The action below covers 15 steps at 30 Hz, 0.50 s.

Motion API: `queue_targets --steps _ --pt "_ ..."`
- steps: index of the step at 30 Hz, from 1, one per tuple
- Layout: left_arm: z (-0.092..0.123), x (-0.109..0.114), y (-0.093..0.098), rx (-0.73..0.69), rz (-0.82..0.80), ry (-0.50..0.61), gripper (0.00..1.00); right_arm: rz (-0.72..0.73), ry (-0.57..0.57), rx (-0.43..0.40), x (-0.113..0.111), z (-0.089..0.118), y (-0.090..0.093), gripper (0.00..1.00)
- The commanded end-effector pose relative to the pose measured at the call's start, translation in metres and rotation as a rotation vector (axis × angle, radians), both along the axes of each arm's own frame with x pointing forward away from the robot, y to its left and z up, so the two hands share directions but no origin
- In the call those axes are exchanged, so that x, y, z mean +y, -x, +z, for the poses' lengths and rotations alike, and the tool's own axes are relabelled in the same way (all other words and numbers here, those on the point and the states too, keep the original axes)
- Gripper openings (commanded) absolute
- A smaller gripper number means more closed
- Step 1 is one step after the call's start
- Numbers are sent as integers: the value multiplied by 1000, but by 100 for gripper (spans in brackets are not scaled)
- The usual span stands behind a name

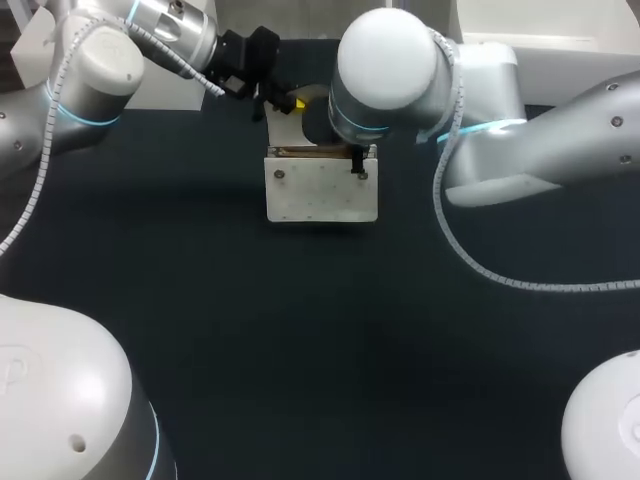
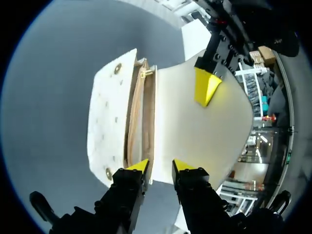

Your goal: Pick up the bag, open it, inspect its contents, close it, and place it on the opposite side

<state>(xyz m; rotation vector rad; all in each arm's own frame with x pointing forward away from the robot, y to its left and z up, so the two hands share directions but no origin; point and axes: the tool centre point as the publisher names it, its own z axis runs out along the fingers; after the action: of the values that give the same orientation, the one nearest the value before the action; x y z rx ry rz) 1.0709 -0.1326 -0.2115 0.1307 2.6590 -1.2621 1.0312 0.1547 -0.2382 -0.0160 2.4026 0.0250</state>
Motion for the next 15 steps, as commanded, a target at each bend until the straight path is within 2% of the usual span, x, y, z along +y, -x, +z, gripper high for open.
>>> queue_targets --steps 1,6,10,12,15 --pt "-8 -7 -10 2 -5 -1 0 -3 -2 -71 -6 16 23 31" --pt "-19 -10 -20 -7 20 -9 0 -9 4 -96 -5 20 32 27" --pt "-30 -13 -31 -49 48 -15 0 -15 7 -106 -4 15 39 16" --pt "-34 -13 -36 -76 47 -5 0 -16 -1 -109 -4 10 42 2" --pt "-42 -14 -44 -113 53 -12 0 -16 -11 -110 -3 1 47 0"
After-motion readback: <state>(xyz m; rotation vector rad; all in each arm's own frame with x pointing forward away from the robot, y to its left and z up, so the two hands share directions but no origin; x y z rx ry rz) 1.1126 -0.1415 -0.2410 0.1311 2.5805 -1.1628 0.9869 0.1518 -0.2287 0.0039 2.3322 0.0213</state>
